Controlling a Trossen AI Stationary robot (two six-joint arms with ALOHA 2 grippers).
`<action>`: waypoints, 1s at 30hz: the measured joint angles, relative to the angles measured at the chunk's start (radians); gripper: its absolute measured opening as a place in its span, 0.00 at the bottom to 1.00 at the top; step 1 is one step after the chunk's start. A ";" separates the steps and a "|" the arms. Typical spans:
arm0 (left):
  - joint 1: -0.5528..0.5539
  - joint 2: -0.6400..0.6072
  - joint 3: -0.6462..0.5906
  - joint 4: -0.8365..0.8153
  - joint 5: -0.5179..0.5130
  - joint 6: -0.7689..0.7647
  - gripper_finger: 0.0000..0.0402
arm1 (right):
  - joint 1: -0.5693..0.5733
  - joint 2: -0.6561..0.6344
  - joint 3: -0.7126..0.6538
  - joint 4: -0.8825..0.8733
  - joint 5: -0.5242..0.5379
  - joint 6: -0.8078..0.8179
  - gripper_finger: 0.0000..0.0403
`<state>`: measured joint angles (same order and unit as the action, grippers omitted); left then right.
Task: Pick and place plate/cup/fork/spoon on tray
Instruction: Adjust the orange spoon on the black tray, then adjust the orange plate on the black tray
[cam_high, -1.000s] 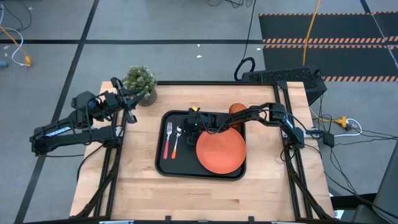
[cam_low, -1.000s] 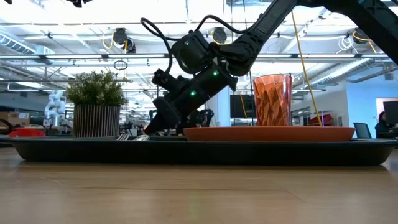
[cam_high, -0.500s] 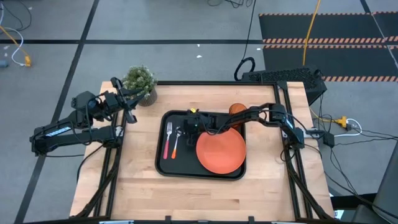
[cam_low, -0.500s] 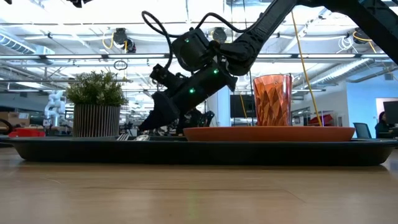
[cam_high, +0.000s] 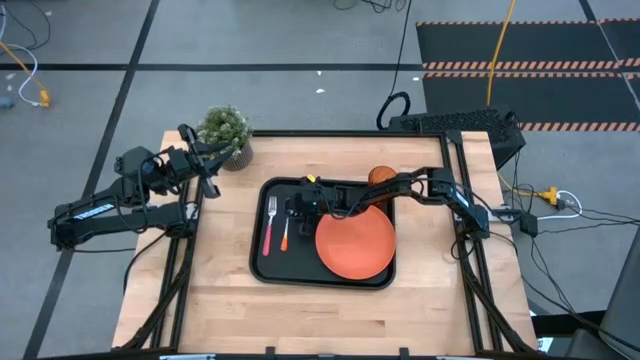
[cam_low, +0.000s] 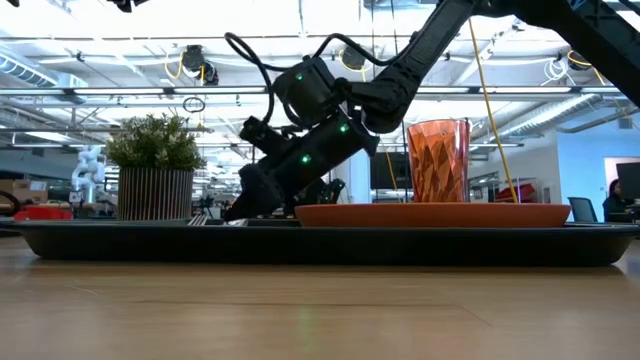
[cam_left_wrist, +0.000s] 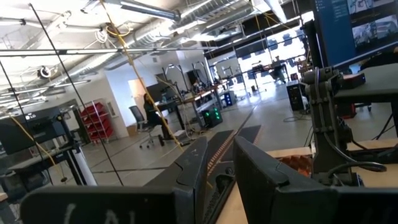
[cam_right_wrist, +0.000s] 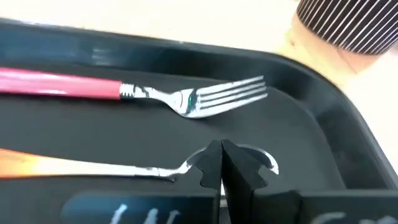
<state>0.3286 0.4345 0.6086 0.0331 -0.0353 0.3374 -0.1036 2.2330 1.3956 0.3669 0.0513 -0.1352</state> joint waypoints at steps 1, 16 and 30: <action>0.000 0.000 0.000 -0.001 0.000 0.000 0.20 | 0.000 0.000 0.000 0.004 0.000 0.000 0.00; 0.000 0.000 0.000 -0.003 0.000 0.000 0.20 | 0.011 0.000 0.000 -0.005 0.001 0.000 0.00; 0.000 0.000 0.000 -0.016 0.000 0.005 0.20 | 0.082 -0.158 -0.001 -0.210 0.004 0.071 0.00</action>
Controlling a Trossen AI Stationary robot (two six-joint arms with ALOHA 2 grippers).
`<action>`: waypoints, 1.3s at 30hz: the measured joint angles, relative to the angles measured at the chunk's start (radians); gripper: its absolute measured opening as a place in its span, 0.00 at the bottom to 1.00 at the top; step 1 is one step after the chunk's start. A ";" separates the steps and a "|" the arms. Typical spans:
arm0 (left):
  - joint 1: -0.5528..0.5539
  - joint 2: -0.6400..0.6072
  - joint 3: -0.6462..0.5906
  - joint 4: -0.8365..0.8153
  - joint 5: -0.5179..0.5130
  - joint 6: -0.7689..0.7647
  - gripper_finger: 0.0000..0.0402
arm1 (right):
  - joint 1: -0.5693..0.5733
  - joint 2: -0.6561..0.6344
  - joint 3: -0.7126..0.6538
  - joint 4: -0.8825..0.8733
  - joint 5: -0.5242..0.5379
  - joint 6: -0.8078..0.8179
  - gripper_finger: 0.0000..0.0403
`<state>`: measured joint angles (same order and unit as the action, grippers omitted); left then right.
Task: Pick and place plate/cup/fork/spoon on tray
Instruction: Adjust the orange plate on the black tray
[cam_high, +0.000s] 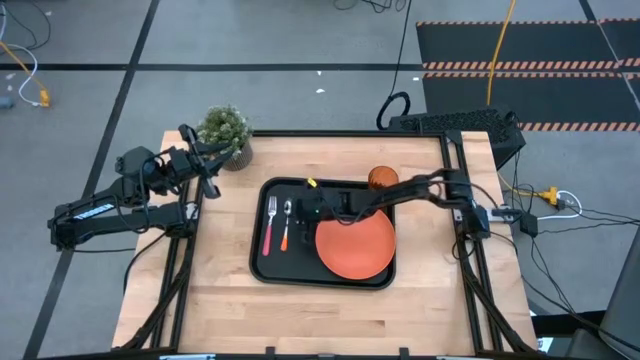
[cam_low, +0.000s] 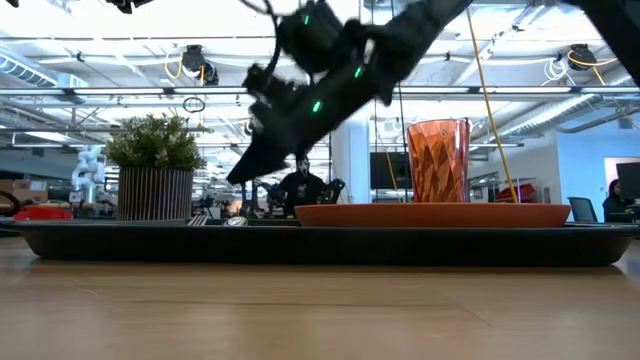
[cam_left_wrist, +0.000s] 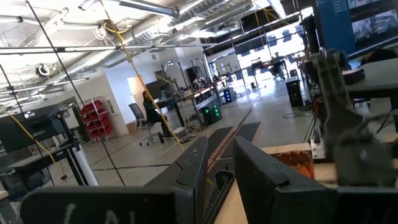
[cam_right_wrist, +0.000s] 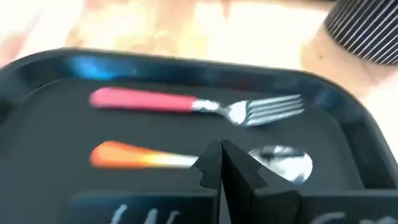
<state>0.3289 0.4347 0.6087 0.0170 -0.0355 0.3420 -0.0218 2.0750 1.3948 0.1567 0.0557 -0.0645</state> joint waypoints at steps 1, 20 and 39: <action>0.000 0.000 0.000 0.000 0.000 0.000 0.20 | 0.012 -0.027 0.000 -0.049 0.010 0.000 0.00; 0.000 0.000 0.000 0.042 0.000 0.001 0.20 | 0.204 -0.248 -0.011 -0.907 0.083 0.497 0.00; 0.000 0.010 0.000 0.057 0.000 0.022 0.20 | 0.224 -0.219 -0.233 -0.738 0.087 0.576 0.14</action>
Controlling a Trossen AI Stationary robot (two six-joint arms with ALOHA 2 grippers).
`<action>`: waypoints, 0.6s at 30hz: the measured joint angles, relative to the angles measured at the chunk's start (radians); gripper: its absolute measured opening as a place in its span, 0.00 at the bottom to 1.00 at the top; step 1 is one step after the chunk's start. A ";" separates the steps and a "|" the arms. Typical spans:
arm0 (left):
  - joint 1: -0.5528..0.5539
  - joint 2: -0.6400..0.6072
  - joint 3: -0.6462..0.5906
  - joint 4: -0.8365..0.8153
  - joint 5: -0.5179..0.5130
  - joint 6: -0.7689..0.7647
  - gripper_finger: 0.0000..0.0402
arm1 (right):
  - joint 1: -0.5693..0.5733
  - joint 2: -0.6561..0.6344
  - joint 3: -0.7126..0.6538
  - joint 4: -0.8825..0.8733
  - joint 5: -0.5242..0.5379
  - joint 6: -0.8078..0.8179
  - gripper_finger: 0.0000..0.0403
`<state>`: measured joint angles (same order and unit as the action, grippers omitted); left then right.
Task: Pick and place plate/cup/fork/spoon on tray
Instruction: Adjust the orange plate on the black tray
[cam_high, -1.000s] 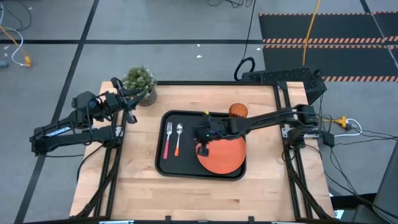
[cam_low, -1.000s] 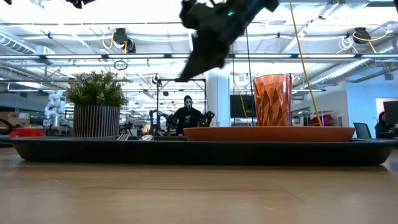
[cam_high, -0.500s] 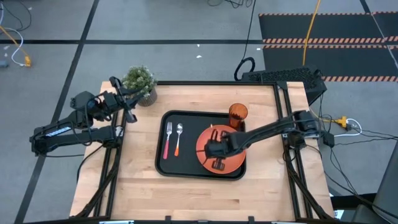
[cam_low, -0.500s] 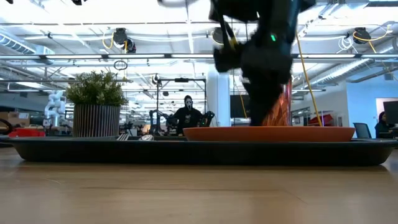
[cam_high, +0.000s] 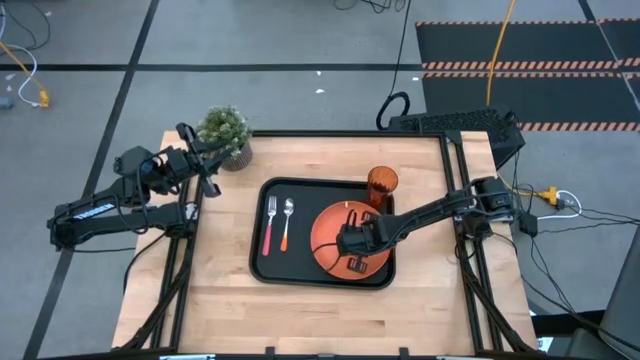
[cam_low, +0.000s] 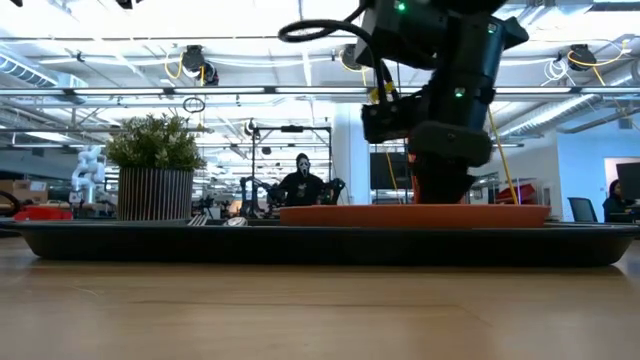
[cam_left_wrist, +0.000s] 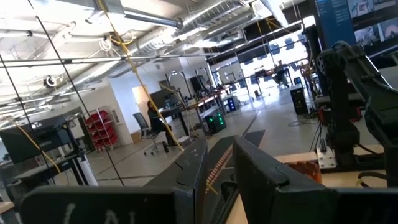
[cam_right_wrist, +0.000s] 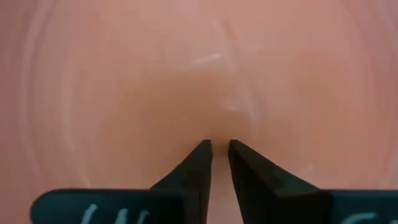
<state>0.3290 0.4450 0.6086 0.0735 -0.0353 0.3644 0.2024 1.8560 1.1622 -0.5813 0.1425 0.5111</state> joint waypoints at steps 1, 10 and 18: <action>0.000 0.000 0.000 -0.002 0.000 -0.001 0.20 | 0.000 0.001 0.000 0.019 0.002 -0.006 0.14; 0.000 0.000 0.000 -0.019 0.000 -0.006 0.20 | -0.031 0.006 -0.002 0.148 0.013 -0.069 0.14; 0.000 0.000 0.000 -0.019 0.000 -0.003 0.20 | -0.076 0.007 -0.004 0.239 0.015 -0.127 0.14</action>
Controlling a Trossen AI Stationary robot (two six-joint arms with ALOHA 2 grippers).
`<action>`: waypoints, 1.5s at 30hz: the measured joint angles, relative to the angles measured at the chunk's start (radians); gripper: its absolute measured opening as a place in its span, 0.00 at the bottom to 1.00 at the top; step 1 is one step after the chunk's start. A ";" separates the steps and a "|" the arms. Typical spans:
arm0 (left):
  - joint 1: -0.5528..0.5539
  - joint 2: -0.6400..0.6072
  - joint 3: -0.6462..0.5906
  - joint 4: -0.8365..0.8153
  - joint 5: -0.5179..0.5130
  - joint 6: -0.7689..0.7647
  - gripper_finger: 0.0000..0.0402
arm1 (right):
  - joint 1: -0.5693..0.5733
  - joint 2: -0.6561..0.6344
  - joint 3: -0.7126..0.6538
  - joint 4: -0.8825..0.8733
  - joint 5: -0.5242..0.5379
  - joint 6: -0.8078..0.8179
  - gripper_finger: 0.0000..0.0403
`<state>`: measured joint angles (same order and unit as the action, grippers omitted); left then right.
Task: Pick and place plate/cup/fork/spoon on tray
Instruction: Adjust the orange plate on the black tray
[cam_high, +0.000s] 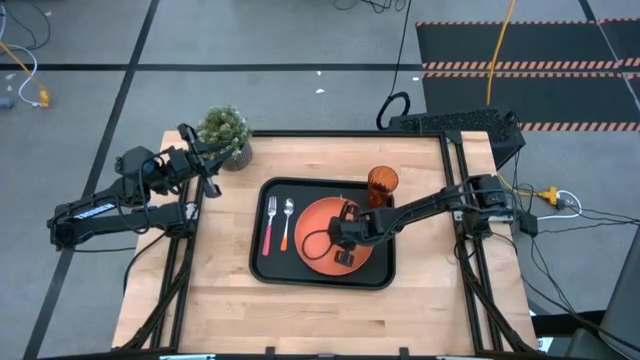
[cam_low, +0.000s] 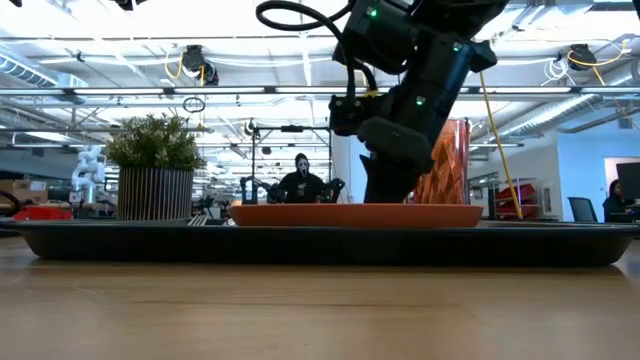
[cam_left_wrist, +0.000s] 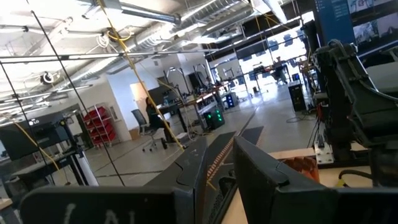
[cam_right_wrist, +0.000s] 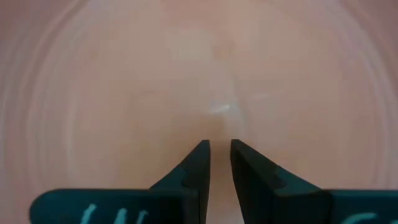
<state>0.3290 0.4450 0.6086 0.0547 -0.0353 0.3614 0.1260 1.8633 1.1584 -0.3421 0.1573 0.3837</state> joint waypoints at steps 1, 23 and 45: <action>0.000 0.000 0.000 0.000 0.000 0.000 0.20 | -0.005 0.000 0.000 0.004 0.000 -0.004 0.14; 0.000 0.000 0.000 0.001 0.000 0.001 0.20 | -0.047 0.078 0.006 0.111 -0.012 -0.055 0.14; 0.000 0.000 0.000 0.000 0.000 0.001 0.20 | -0.061 0.075 0.002 0.126 0.000 -0.083 0.14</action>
<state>0.3288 0.4450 0.6086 0.0544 -0.0353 0.3626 0.0650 1.9381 1.1603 -0.2165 0.1577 0.3012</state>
